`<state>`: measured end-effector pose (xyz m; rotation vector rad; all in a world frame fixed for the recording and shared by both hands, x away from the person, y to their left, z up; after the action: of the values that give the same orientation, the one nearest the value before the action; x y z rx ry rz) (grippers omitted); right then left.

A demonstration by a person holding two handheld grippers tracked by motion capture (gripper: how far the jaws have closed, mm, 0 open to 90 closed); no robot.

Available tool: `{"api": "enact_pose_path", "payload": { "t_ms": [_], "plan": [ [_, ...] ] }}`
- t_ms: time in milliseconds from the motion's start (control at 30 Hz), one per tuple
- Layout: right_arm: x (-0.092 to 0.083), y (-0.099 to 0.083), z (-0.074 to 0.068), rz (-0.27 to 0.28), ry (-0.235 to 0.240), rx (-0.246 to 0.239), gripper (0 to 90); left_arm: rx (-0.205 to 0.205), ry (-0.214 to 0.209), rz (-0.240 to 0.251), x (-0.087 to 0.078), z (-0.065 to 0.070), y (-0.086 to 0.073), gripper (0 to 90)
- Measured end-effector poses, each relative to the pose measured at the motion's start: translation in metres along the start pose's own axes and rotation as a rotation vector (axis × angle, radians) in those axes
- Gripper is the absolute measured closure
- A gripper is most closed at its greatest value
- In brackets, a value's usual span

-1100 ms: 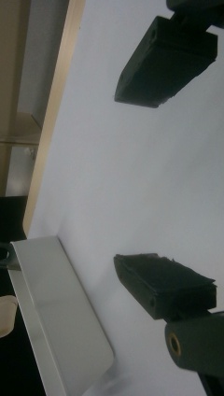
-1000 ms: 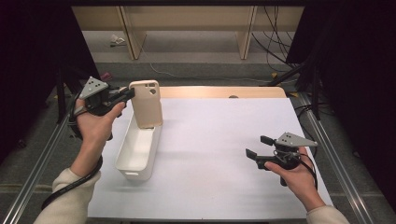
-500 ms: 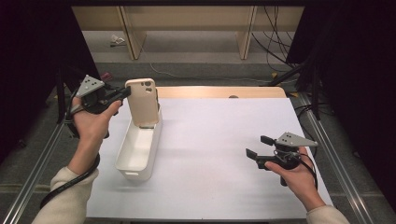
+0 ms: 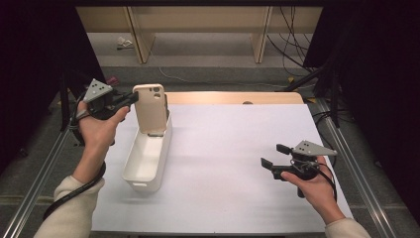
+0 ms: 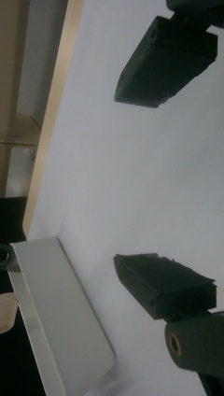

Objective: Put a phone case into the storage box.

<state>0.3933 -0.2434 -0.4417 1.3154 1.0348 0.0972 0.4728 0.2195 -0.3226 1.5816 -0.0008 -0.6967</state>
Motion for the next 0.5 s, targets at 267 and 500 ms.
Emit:
{"api": "enact_pose_path", "payload": {
  "t_ms": [267, 500],
  "plan": [
    [0.0, 0.0, 0.0, -0.001, 0.0, 0.002, 18.5, 0.007, 0.011, -0.01, 0.003, -0.005, -0.003, 83.1],
    [0.0, 0.0, 0.0, -0.002, 0.0, 0.002, 18.5, 0.014, 0.021, -0.018, 0.006, -0.011, -0.005, 83.1]
  ]
}}
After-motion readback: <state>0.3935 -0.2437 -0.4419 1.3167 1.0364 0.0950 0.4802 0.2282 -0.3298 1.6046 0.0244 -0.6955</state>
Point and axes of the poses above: each handheld gripper's, and its own axes: x roughly forward along the jaws, y roughly out of its top, z roughly to its right, the point moved 5 cm from there along x, roughly forward along the jaws, and after that the axes turned 10 degrees about -z, right-handed, at the moved point
